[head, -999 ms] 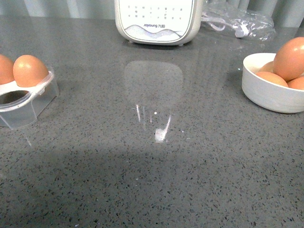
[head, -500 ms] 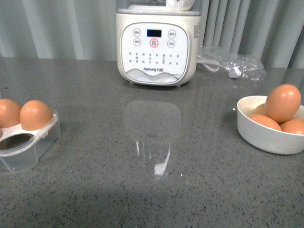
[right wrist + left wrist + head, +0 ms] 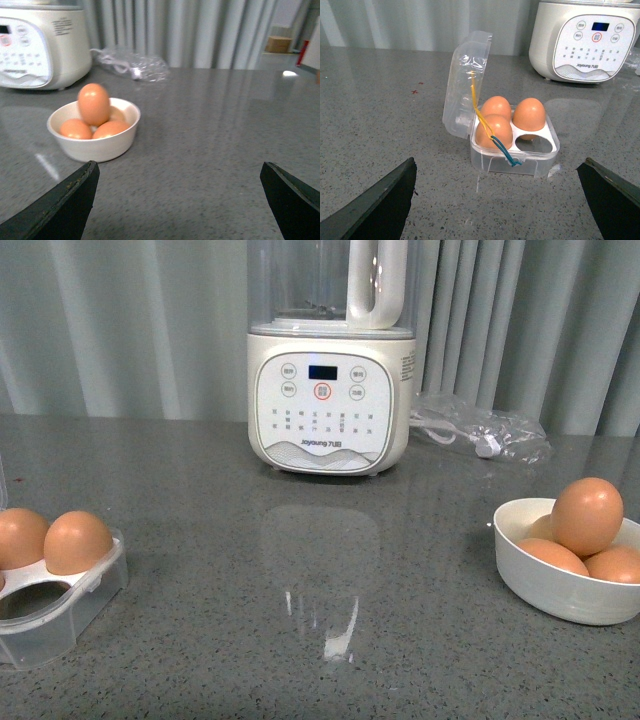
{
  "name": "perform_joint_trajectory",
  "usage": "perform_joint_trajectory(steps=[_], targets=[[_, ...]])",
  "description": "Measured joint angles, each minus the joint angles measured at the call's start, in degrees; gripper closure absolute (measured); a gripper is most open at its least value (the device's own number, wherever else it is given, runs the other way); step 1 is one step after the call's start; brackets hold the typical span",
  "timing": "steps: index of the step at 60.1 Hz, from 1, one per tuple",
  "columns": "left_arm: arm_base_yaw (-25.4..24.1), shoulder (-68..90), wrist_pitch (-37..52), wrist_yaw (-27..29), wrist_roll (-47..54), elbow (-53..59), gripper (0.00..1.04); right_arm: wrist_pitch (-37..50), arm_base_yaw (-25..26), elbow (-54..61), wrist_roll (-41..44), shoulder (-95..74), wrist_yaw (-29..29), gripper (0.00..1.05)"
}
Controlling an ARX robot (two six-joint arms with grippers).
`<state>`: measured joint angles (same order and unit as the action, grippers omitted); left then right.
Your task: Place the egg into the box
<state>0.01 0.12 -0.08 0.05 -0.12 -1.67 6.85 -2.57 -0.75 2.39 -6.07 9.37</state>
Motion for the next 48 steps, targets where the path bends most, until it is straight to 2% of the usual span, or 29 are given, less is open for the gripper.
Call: perform_joint_trajectory(steps=[18,23,32,37,48], targets=[[0.0,0.0,0.0,0.0,0.0,0.0,0.07,26.7,4.5,-10.2,0.0,-31.3,-8.5,0.07],[0.0,0.0,0.0,0.0,0.0,0.0,0.07,29.8,5.3,-14.8,-0.4,-39.8,-10.3,0.07],[0.0,0.0,0.0,0.0,0.0,0.0,0.07,29.2,5.8,-25.0,-1.1,-54.6,-13.8,0.07],[0.0,0.0,0.0,0.0,0.0,0.0,0.07,25.9,5.7,-32.1,-2.2,-62.6,-15.8,0.07],[0.0,0.0,0.0,0.0,0.0,0.0,0.07,19.7,3.4,-40.1,-2.4,-70.8,-18.9,0.07]])
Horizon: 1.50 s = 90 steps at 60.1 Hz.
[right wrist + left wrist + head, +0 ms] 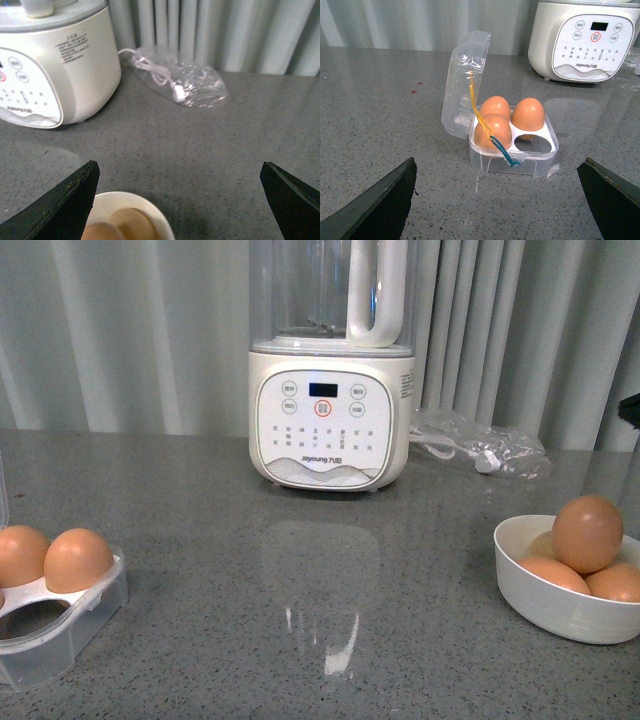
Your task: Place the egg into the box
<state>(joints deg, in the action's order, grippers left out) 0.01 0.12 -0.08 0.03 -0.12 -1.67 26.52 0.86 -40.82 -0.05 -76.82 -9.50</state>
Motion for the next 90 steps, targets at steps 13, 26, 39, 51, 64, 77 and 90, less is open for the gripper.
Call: perform_joint_trajectory(steps=[13,26,39,51,64,77,90], targets=[[0.0,0.0,0.0,0.0,0.0,0.0,0.07,-3.2,-3.5,-0.7,2.4,-3.7,-2.6,0.07],[0.0,0.0,0.0,0.0,0.0,0.0,0.07,-2.7,-3.9,-0.6,3.1,-6.7,-3.3,0.07],[0.0,0.0,0.0,0.0,0.0,0.0,0.07,-1.1,-4.2,-0.5,3.2,-9.1,-5.8,0.07],[0.0,0.0,0.0,0.0,0.0,0.0,0.07,-0.4,-5.0,0.1,3.3,-10.5,-6.3,0.07],[0.0,0.0,0.0,0.0,0.0,0.0,0.07,0.0,-5.7,1.1,3.3,-10.8,-6.5,0.1],[0.0,0.0,0.0,0.0,0.0,0.0,0.07,0.1,-6.1,2.2,3.9,-9.6,-6.3,0.53],[0.0,0.0,0.0,0.0,0.0,0.0,0.07,-0.8,-6.5,3.0,4.6,-7.1,-6.3,0.61]])
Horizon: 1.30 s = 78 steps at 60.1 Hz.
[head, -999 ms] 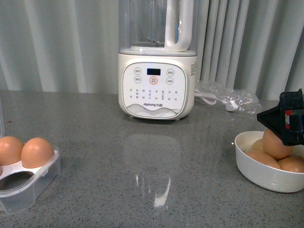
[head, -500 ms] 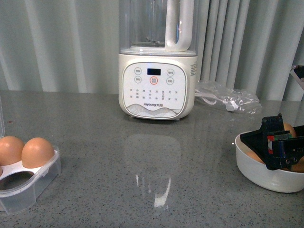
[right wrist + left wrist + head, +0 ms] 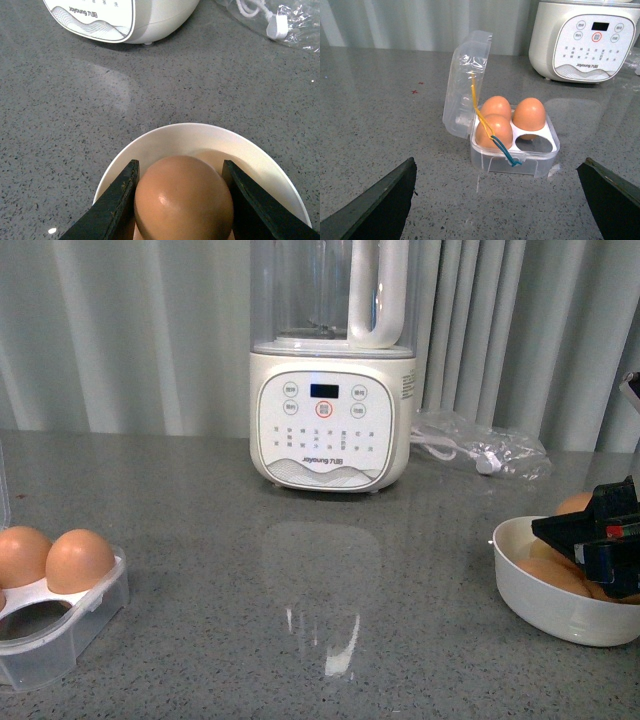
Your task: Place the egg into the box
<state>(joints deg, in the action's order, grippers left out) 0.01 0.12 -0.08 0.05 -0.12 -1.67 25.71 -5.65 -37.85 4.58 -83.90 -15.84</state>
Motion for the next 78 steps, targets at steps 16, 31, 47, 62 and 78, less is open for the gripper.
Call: perform_joint_trajectory(steps=[16,31,47,62,78], targets=[[0.0,0.0,0.0,0.0,0.0,0.0,0.07,-3.5,-1.8,-0.2,0.6,6.3,0.1,0.62],[0.0,0.0,0.0,0.0,0.0,0.0,0.07,-6.0,-6.1,-8.1,0.7,5.4,0.7,0.62],[0.0,0.0,0.0,0.0,0.0,0.0,0.07,-2.0,-12.1,-16.4,-2.1,-3.9,-0.7,0.62],[0.0,0.0,0.0,0.0,0.0,0.0,0.07,-0.7,-17.9,-20.5,-1.7,-12.0,-2.9,0.62],[0.0,0.0,0.0,0.0,0.0,0.0,0.07,-0.9,-21.0,-23.8,-2.6,-15.2,-10.6,0.62]])
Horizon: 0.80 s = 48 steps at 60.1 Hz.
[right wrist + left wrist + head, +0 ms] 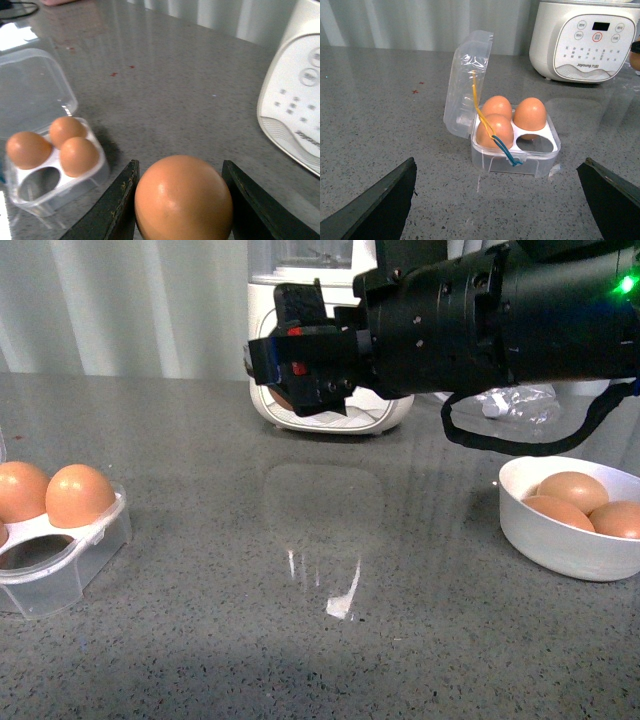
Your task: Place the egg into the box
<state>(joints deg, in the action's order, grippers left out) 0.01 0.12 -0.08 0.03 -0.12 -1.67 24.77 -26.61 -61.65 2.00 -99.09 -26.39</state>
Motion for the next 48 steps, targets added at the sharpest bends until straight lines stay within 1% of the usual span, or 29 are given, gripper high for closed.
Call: perform_joint_trajectory(steps=[8,22,35,40,48], targets=[[0.0,0.0,0.0,0.0,0.0,0.0,0.07,0.0,-0.6,-1.4,-1.7,-0.3,-5.3,0.62],[0.0,0.0,0.0,0.0,0.0,0.0,0.07,0.1,-1.3,-4.3,-5.4,-2.8,-11.7,0.62],[0.0,0.0,0.0,0.0,0.0,0.0,0.07,-0.5,-3.5,-6.6,-5.7,-5.6,-13.5,0.62],[0.0,0.0,0.0,0.0,0.0,0.0,0.07,-1.0,-5.7,-8.2,-5.4,-7.3,-14.1,0.62],[0.0,0.0,0.0,0.0,0.0,0.0,0.07,-1.9,-7.8,-11.2,-5.1,-10.0,-14.0,0.62]])
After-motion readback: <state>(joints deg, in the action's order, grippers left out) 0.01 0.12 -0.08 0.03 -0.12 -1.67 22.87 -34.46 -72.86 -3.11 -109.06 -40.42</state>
